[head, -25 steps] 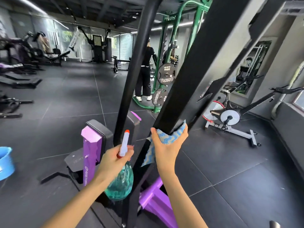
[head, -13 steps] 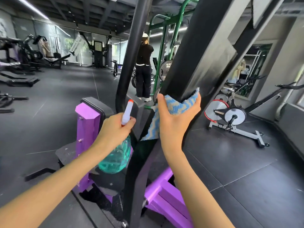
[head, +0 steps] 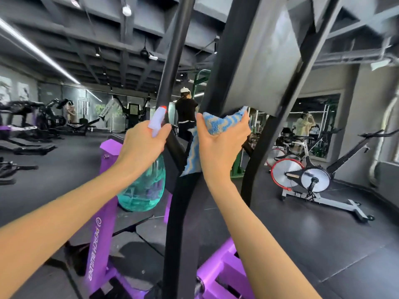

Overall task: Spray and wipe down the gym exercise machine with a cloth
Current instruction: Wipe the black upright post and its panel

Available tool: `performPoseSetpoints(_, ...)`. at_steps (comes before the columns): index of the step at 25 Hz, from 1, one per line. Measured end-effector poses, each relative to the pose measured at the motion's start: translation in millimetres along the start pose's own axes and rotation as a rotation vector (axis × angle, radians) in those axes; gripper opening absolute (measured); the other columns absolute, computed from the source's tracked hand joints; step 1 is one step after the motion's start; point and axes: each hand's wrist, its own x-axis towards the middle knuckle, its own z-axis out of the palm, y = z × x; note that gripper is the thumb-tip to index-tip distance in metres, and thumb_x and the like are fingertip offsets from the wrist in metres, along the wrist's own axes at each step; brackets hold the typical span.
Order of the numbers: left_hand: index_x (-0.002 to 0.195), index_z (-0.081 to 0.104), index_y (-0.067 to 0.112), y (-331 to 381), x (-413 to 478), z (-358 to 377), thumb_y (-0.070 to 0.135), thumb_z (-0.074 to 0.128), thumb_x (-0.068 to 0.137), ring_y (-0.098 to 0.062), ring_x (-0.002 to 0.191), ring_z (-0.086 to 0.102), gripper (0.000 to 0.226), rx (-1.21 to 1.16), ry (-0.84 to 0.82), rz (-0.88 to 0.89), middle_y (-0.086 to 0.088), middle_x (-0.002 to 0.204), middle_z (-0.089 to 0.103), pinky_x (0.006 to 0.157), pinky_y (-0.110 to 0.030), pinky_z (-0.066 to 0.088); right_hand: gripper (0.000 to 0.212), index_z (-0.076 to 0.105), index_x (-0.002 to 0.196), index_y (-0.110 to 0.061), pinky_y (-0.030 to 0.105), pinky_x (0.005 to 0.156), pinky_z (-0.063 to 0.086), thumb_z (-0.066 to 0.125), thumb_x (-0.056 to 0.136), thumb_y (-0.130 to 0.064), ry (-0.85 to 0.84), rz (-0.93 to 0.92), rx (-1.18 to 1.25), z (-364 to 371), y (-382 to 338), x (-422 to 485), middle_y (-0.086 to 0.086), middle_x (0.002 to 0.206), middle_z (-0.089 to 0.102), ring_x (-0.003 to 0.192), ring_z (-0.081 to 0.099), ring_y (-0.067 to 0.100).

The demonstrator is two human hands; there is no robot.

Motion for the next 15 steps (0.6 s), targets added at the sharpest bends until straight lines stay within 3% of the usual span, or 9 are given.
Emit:
performPoseSetpoints(5, 0.105, 0.062, 0.003, 36, 11, -13, 0.035, 0.046, 0.098, -0.036, 0.087, 0.064, 0.036, 0.091, -0.018, 0.014, -0.020, 0.085, 0.068, 0.081, -0.043, 0.050, 0.112, 0.018, 0.146, -0.001, 0.045, 0.109, 0.030, 0.080, 0.067, -0.051, -0.097, 0.113, -0.080, -5, -5, -13, 0.014, 0.140, 0.035, 0.133, 0.028, 0.026)
performPoseSetpoints(7, 0.104, 0.061, 0.009, 49, 15, -15, 0.036, 0.045, 0.097, -0.036, 0.087, 0.064, 0.032, 0.091, 0.015, 0.026, -0.017, 0.086, 0.068, 0.081, -0.044, 0.052, 0.115, 0.018, 0.146, 0.000, 0.044, 0.109, 0.030, 0.080, 0.065, -0.053, -0.105, 0.127, -0.114, -7, -27, 17, 0.015, 0.140, 0.033, 0.133, 0.027, 0.029)
performPoseSetpoints(11, 0.094, 0.063, -0.001, 64, 14, -12, 0.032, 0.047, 0.096, -0.035, 0.085, 0.063, 0.037, 0.039, 0.044, -0.027, -0.019, 0.087, 0.069, 0.069, -0.035, 0.047, 0.113, 0.021, 0.145, -0.002, 0.044, 0.108, 0.032, 0.079, 0.065, -0.055, -0.001, 0.142, -0.068, -1, -90, 112, 0.014, 0.143, 0.032, 0.134, 0.031, 0.030)
performPoseSetpoints(15, 0.097, 0.066, -0.003, 89, 14, -19, 0.027, 0.049, 0.097, -0.025, 0.072, 0.056, 0.034, 0.027, 0.001, -0.030, -0.017, 0.085, 0.070, 0.055, -0.028, 0.037, 0.111, 0.020, 0.145, 0.001, 0.041, 0.113, 0.025, 0.084, 0.065, -0.040, -0.055, 0.104, 0.021, -6, -55, 42, 0.016, 0.147, 0.032, 0.137, 0.027, 0.028)
